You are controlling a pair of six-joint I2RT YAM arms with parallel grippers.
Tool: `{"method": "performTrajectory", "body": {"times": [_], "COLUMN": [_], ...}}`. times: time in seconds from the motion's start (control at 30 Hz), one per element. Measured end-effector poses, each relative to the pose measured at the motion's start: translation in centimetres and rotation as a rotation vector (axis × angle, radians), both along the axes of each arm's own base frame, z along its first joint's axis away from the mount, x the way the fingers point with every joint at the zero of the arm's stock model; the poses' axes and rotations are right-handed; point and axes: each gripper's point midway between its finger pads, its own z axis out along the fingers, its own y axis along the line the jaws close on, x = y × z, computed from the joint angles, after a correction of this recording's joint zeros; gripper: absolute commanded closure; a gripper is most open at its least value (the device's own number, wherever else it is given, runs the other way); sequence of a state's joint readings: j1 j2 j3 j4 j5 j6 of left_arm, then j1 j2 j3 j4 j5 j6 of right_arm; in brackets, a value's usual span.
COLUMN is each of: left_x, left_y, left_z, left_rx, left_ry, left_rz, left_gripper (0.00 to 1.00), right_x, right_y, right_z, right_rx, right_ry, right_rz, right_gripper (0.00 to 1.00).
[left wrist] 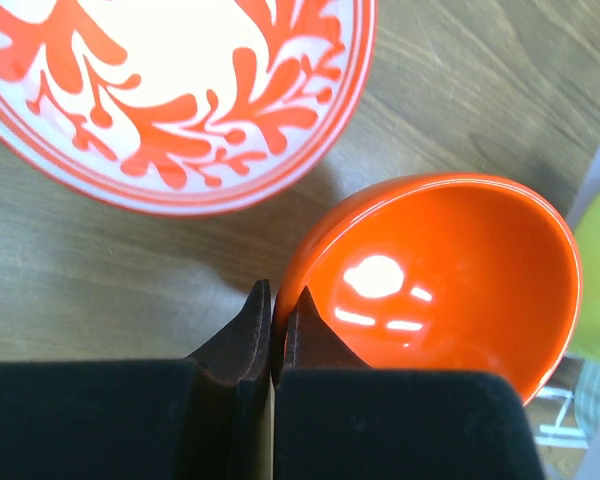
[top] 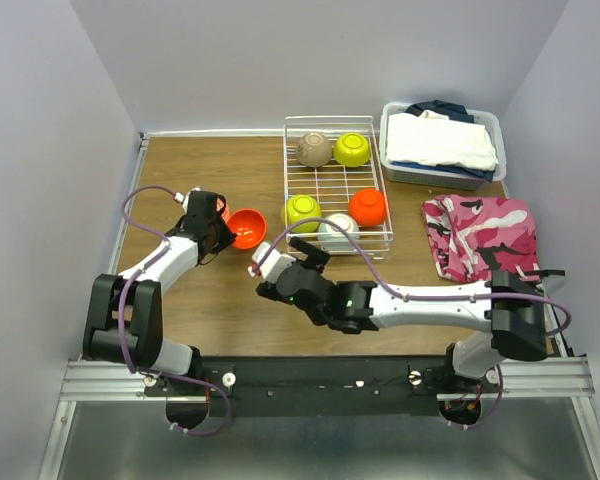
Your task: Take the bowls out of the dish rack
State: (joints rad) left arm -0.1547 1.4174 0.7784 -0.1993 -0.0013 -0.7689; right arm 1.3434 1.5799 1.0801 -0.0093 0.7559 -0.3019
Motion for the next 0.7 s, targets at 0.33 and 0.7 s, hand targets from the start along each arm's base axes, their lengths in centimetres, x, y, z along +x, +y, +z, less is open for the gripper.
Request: {"method": "performTrajectory", "body": {"times": [0.33,0.7], "left_x": [1.7,1.8], "left_y": [-1.5,-2.3], "left_z": [-2.4,1.6], "left_rx": [0.008,0.010], "left_ry": [-0.010,-0.118], "left_rz": [0.022,0.020], "left_gripper": [0.76,0.29], "right_x": [4.0,8.7], "right_y": [-4.8,-10.5], "right_z": [3.3,2.6], "right_rx": [0.286,0.410], "right_ry": [0.193,0.323], "right_rz": [-0.157,-0.337], "right_gripper": [0.00,0.01]}}
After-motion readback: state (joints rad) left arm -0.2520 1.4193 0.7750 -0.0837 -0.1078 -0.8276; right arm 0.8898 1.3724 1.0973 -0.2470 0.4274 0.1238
